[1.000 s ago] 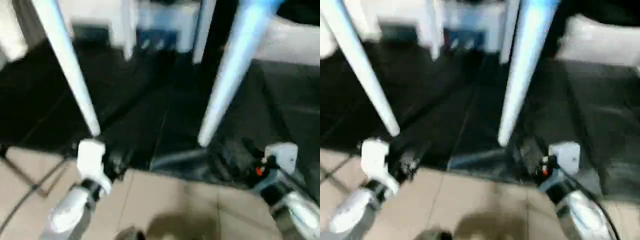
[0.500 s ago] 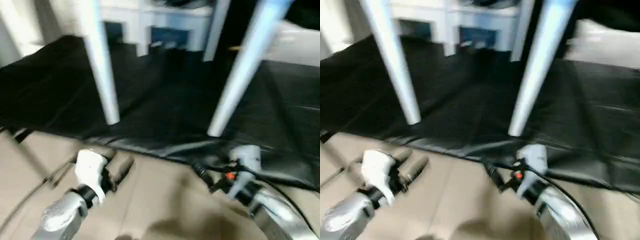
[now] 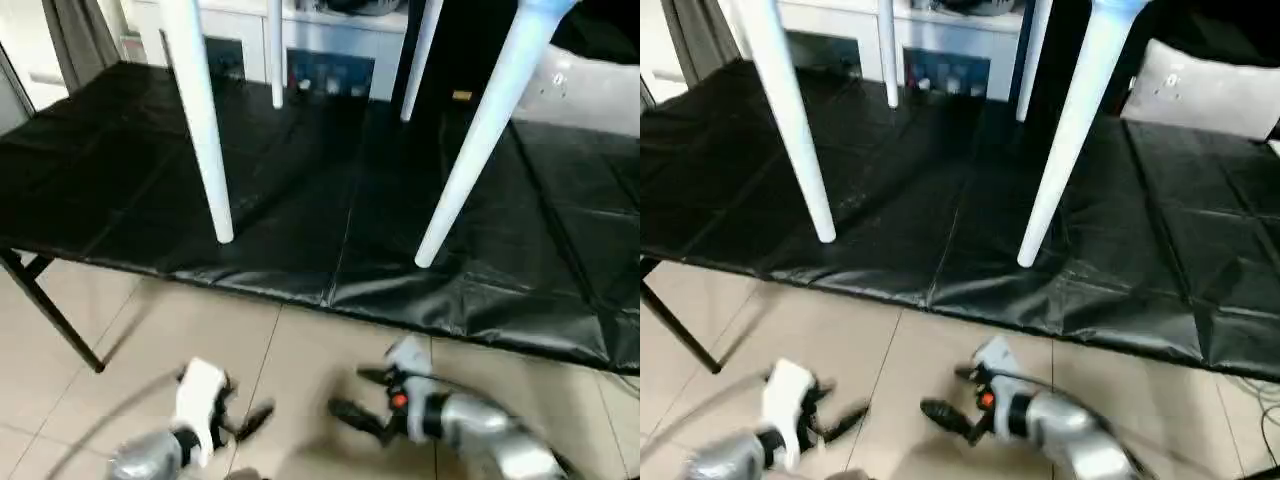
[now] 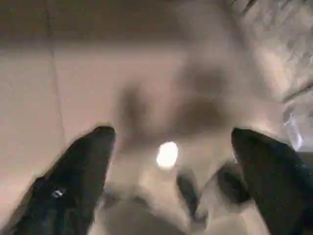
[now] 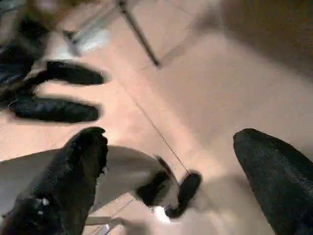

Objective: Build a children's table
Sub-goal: Flip table

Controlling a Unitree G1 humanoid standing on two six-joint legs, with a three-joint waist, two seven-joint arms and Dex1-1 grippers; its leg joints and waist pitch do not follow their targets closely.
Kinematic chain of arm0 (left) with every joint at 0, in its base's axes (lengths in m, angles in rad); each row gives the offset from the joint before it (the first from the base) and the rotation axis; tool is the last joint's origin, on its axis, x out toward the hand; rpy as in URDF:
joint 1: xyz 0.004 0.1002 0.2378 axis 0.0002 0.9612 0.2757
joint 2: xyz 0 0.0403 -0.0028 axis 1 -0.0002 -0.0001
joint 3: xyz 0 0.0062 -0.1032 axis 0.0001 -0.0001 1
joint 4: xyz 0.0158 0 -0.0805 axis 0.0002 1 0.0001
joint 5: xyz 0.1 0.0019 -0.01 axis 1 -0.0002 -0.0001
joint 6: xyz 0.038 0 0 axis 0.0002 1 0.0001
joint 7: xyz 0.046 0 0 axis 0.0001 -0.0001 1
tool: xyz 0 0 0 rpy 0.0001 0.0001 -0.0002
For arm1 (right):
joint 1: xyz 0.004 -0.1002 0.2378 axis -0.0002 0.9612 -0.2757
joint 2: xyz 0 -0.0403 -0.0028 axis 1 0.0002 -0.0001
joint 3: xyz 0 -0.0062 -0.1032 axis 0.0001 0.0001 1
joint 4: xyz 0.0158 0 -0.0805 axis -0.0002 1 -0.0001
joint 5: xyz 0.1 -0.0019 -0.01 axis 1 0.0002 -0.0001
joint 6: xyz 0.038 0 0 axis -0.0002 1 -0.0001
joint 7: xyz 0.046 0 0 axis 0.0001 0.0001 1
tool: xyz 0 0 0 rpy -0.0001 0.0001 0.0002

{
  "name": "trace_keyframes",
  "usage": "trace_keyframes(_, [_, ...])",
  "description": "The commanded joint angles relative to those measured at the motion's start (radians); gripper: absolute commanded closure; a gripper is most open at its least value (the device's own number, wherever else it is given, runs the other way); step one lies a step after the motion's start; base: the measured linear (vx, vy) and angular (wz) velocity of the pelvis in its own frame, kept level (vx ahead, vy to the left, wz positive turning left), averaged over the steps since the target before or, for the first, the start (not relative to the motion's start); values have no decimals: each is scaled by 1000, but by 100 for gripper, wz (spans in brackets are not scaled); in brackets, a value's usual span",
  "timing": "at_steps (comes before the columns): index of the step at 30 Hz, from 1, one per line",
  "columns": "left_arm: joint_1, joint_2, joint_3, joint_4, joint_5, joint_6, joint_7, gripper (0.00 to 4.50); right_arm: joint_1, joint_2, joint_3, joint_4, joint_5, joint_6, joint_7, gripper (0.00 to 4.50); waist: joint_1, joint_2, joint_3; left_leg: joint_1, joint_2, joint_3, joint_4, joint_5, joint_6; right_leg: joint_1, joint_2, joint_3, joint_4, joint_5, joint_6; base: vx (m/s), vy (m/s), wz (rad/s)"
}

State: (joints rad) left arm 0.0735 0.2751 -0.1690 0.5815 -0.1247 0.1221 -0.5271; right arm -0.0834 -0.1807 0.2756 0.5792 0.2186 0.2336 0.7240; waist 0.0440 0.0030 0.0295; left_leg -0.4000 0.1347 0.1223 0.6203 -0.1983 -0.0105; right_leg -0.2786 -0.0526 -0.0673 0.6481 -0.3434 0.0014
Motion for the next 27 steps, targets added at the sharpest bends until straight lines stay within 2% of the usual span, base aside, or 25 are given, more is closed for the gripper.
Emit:
trace_keyframes(1, [-48,-22,-7,111,40,-22,54,10,-40,13,-43,114,-17,-18,-77,0,1,7,-28,33,114,-46,-107,-246,65,-6,-130,53,-75,203,-271,0,0,0])
trace_keyframes(3, [-120,-84,52,267,7,-39,118,10,-82,51,-98,269,8,-27,-154,0,2,8,-28,32,116,-43,-113,-285,29,-7,-132,54,-77,168,-272,0,0,0])
trace_keyframes(4, [-147,-110,86,321,-17,-35,148,10,-98,64,-124,335,15,-36,-206,0,4,10,-28,34,114,-41,-114,-317,4,-9,-139,55,-79,133,-285,0,0,0])
trace_keyframes(5, [-174,-123,101,369,-20,-29,186,10,-109,76,-156,399,26,-41,-258,0,7,15,-28,37,116,-40,-117,-342,-24,-14,-138,56,-81,123,-280,0,0,0])
trace_keyframes(6, [-187,-128,107,392,-21,-24,201,10,-115,81,-175,437,29,-46,-296,0,9,24,-28,36,118,-44,-120,-349,-37,-13,-139,57,-77,126,-277,0,0,0])
trace_keyframes(7, [-203,-133,108,421,-13,-20,225,10,-118,80,-190,488,16,-42,-383,0,14,24,-28,33,118,-41,-122,-345,-42,-12,-140,57,-78,153,-264,0,0,0])
trace_keyframes(8, [-209,-136,110,431,-11,-21,234,10,-118,76,-192,508,5,-38,-428,0,14,20,-29,35,117,-39,-122,-336,-42,-15,-137,57,-79,167,-258,0,0,0])
trace_keyframes(10, [-232,-144,112,472,3,4,278,10,-119,68,-181,549,-27,-50,-500,0,17,18,-30,28,114,-35,-116,-283,-9,-10,-143,60,-78,233,-240,0,0,0])
trace_keyframes(11, [-239,-148,121,485,0,19,301,10,-120,65,-167,563,-40,-35,-497,0,17,23,-30,28,112,-35,-114,-270,-1,-11,-142,58,-76,245,-237,0,0,0])
trace_keyframes(12, [-249,-152,130,504,-1,22,318,10,-124,64,-161,580,-52,-26,-493,0,19,16,-32,26,112,-33,-110,-252,24,-8,-144,58,-78,260,-231,0,0,0])
trace_keyframes(13, [-258,-155,142,523,-5,25,331,10,-127,67,-168,596,-51,-15,-486,0,21,19,-34,24,112,-31,-105,-217,54,-7,-146,59,-78,293,-229,0,0,0])
trace_keyframes(14, [-270,-159,154,551,-4,18,339,10,-134,72,-180,619,-50,-17,-483,0,21,21,-32,23,113,-30,-103,-205,68,-10,-147,60,-78,314,-227,0,0,0])
trace_keyframes(16, [-283,-159,165,588,5,-22,363,10,-133,78,-197,655,-58,-50,-520,0,22,17,-32,19,116,-28,-101,-187,107,-13,-147,59,-75,348,-226,0,0,0])
trace_keyframes(17, [-287,-160,166,599,6,-23,368,10,-132,78,-198,667,-66,-65,-541,0,23,18,-31,18,116,-29,-102,-178,115,-14,-147,58,-74,357,-226,0,0,0])
trace_keyframes(18, [-291,-161,164,605,7,-21,367,10,-131,78,-199,677,-71,-67,-559,0,23,18,-27,20,119,-27,-106,-198,119,-20,-145,57,-76,334,-230,0,0,0])
trace_keyframes(19, [-302,-165,157,618,9,-5,349,10,-135,80,-200,693,-74,-60,-569,0,22,18,-25,20,121,-27,-108,-216,119,-20,-145,58,-77,297,-238,0,0,0])
trace_keyframes(20, [-307,-167,152,623,12,3,340,10,-138,82,-200,698,-74,-58,-569,0,23,25,-23,22,122,-26,-111,-243,109,-23,-144,58,-81,247,-245,0,0,0])
trace_keyframes(21, [-313,-169,150,631,18,8,341,10,-142,83,-205,705,-74,-54,-569,0,22,24,-21,22,122,-25,-113,-258,102,-23,-142,59,-82,221,-249,0,0,0])
trace_keyframes(23, [-324,-173,147,647,29,32,367,10,-149,86,-216,714,-70,-40,-563,0,21,28,-18,23,125,-25,-119,-287,75,-26,-141,62,-85,167,-260,0,0,0])
trace_keyframes(24, [-330,-175,149,657,33,42,380,10,-154,87,-222,720,-69,-33,-562,0,21,35,-18,23,125,-25,-119,-296,67,-26,-142,62,-85,158,-262,0,0,0])
trace_keyframes(26, [-345,-190,154,683,45,40,397,10,-170,92,-248,741,-63,-17,-565,0,20,30,-16,21,124,-24,-121,-297,58,-25,-144,64,-89,142,-265,0,0,0])
trace_keyframes(27, [-350,-193,150,691,53,35,399,10,-176,94,-259,748,-61,-19,-567,0,22,41,-20,21,123,-25,-118,-275,58,-23,-146,65,-86,163,-263,0,0,0])
